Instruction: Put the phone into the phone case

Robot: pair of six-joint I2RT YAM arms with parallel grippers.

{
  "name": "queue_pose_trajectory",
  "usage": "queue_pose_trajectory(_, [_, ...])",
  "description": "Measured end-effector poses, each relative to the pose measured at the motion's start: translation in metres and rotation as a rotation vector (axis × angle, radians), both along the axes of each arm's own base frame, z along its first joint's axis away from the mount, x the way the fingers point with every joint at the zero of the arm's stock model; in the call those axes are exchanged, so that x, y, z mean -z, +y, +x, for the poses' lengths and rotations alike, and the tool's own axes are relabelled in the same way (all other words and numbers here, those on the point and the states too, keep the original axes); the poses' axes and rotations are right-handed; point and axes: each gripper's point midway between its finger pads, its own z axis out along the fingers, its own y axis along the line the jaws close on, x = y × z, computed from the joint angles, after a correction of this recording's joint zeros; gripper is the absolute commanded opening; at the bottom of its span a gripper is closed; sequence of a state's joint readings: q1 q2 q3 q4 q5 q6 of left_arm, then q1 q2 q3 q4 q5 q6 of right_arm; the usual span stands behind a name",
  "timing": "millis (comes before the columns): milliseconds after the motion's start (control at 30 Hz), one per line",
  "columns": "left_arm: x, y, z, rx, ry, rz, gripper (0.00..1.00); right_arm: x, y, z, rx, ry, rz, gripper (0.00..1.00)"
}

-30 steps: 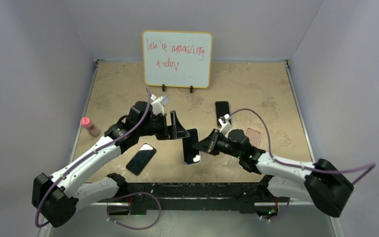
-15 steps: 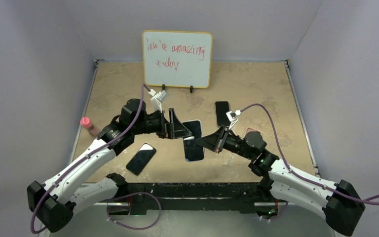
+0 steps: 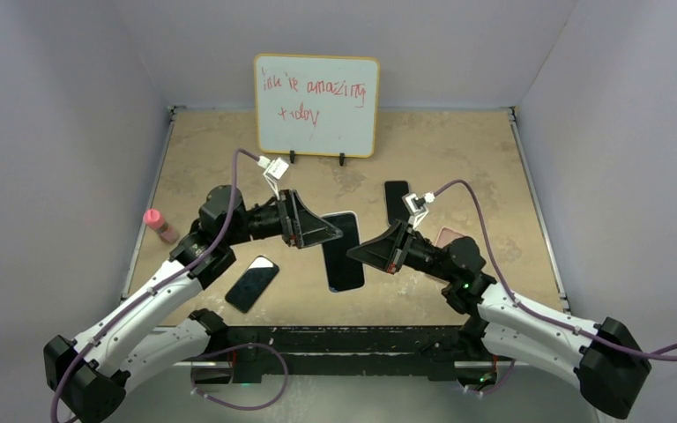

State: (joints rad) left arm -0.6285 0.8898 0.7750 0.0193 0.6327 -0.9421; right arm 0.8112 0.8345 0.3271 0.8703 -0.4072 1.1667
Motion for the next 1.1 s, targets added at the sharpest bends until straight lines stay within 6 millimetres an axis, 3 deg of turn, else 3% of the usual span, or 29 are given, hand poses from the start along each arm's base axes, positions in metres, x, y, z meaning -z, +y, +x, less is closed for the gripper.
queue_pose_trajectory(433, [-0.028, 0.004, -0.010, 0.006, -0.056, -0.156, 0.62, -0.020, -0.001, -0.015, -0.075, -0.043, 0.074, 0.00])
queue_pose_trajectory(567, [-0.032, 0.005, -0.012, 0.002, -0.056, -0.189, 0.38, -0.018, -0.001, -0.018, -0.089, -0.045, 0.072, 0.00])
queue_pose_trajectory(700, [-0.029, 0.006, -0.010, -0.013, -0.035, -0.199, 0.00, -0.019, -0.002, -0.019, -0.095, -0.052, 0.079, 0.00])
queue_pose_trajectory(1100, [-0.014, 0.008, 0.002, -0.079, 0.016, -0.051, 0.00, -0.007, 0.000, -0.015, -0.078, -0.020, 0.036, 0.03])
